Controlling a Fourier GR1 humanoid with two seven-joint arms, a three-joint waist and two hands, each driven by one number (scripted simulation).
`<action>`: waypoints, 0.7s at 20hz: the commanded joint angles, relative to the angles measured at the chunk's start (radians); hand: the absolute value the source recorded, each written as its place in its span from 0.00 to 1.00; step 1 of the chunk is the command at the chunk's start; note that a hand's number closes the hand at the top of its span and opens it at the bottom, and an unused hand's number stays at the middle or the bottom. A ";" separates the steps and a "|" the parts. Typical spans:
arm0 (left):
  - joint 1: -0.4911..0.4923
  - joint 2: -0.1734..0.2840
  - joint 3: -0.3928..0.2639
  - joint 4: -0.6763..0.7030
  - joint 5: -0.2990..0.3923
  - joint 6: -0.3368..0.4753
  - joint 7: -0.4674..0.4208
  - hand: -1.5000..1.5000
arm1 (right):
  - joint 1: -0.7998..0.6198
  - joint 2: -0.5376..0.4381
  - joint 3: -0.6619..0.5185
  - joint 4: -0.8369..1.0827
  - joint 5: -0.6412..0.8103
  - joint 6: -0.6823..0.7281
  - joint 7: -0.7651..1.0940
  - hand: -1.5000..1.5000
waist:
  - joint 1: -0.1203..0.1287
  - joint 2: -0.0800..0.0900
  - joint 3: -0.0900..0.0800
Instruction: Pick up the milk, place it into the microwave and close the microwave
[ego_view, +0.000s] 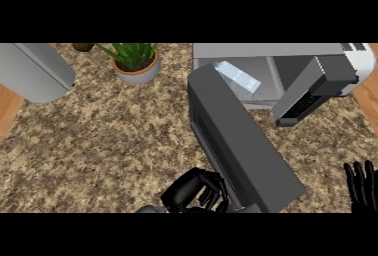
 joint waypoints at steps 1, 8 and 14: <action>-0.141 -0.013 -0.140 0.123 0.136 0.123 0.005 1.00 | 0.031 0.010 0.048 -0.133 -0.022 0.028 0.063 0.00 | -0.024 0.006 -0.001; -0.292 -0.013 -0.255 0.147 0.284 0.280 0.041 1.00 | 0.073 -0.030 0.045 -0.203 -0.051 0.076 0.090 0.00 | -0.090 0.017 -0.002; -0.385 -0.013 -0.238 0.164 0.362 0.390 0.061 1.00 | 0.050 -0.086 0.041 -0.273 -0.067 0.102 0.142 0.00 | -0.150 0.027 -0.004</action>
